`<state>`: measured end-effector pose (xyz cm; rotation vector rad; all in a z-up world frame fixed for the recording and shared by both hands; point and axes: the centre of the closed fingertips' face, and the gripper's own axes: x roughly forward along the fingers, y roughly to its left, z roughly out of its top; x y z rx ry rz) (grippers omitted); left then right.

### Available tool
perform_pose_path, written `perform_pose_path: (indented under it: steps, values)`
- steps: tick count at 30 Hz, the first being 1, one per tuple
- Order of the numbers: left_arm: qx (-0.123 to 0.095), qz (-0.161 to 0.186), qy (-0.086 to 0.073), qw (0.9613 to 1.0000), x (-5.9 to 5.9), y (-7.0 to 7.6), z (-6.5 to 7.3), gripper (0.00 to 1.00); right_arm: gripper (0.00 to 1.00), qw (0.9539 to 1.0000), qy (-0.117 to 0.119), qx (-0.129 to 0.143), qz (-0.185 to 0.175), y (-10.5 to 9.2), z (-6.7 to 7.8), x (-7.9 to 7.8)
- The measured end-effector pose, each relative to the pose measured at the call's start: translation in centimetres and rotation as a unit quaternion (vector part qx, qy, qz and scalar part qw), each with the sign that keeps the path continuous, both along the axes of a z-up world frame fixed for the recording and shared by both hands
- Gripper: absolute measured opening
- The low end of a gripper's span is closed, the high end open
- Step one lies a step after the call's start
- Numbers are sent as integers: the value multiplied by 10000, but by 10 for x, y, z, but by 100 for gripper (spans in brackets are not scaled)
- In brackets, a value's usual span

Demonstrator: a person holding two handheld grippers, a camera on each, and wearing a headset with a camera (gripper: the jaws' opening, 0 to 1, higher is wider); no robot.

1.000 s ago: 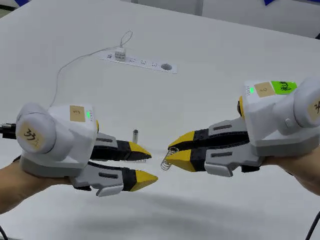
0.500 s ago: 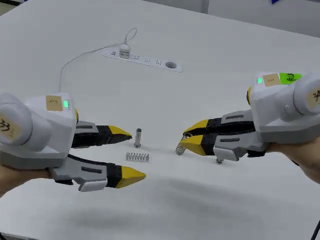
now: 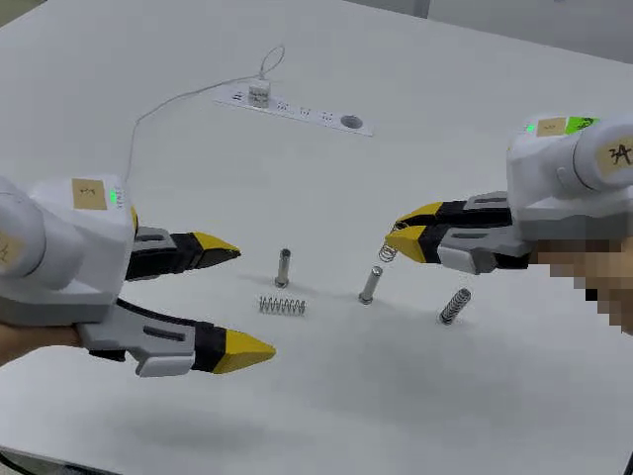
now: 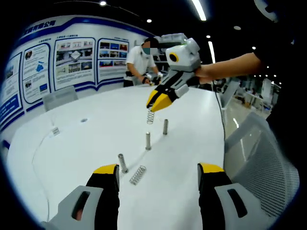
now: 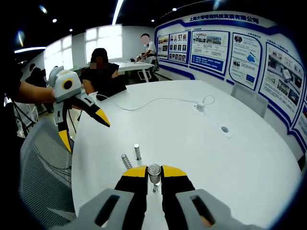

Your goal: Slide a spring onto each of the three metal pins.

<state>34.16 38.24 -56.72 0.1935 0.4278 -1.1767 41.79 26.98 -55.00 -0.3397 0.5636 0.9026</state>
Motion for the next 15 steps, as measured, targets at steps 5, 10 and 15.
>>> perform_pose_path:
  steps: [5,10,15]
  values:
    - [85,58,25,9999,1,4,-3,77,10,9999,122,5,-102,-1,-10,5]
    - [90,196,68,9997,5,9,-5,81,10,9997,184,-155,-91,-1,-21,7]
    - [48,315,33,9995,10,7,-4,87,10,9996,271,-63,-89,1,-24,7]
